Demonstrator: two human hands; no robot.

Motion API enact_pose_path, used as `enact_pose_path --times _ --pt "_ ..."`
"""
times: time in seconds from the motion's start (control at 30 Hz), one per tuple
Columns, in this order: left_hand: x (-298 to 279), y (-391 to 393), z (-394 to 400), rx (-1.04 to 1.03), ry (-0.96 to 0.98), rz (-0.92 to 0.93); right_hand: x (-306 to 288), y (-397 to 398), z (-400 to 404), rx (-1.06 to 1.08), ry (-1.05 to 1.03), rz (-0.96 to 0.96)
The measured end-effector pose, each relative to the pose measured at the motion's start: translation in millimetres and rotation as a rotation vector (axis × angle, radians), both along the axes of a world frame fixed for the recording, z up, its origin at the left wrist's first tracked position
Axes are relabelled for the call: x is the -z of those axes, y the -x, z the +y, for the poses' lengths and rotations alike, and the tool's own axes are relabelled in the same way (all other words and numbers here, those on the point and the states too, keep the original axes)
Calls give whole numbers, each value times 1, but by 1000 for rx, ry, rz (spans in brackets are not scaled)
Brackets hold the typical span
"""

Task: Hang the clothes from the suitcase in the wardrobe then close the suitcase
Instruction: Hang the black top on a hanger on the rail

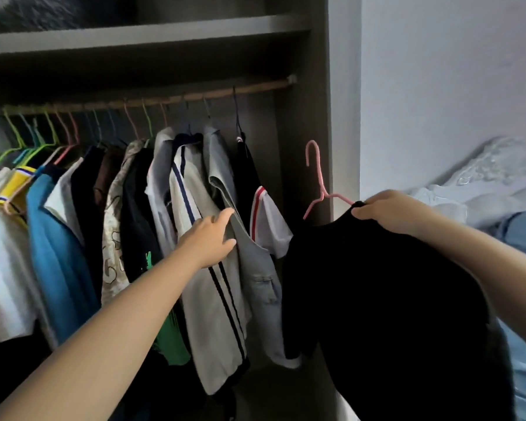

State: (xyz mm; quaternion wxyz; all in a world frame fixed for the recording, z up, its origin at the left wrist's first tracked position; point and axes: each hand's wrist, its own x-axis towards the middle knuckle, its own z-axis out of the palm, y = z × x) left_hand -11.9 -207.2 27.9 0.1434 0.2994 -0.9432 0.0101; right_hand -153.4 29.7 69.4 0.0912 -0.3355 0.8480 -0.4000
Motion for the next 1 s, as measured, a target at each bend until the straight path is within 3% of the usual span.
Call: enact_pose_path --times 0.2,0.43,0.57,0.73,0.87,1.0 --pt "-31 40 -8 -23 131 98 -21 16 -62 28 75 112" --pt "-66 89 -27 -102 313 173 -47 46 -130 28 282 69" --pt "-76 88 -46 -286 289 222 -67 59 -159 9 339 133" --pt "-77 79 -75 -325 238 212 -96 83 -191 11 399 236" --pt "-77 82 -82 -378 303 186 -107 104 -218 78 278 414" --pt "-83 88 -98 -375 301 228 -116 114 -249 169 162 476"
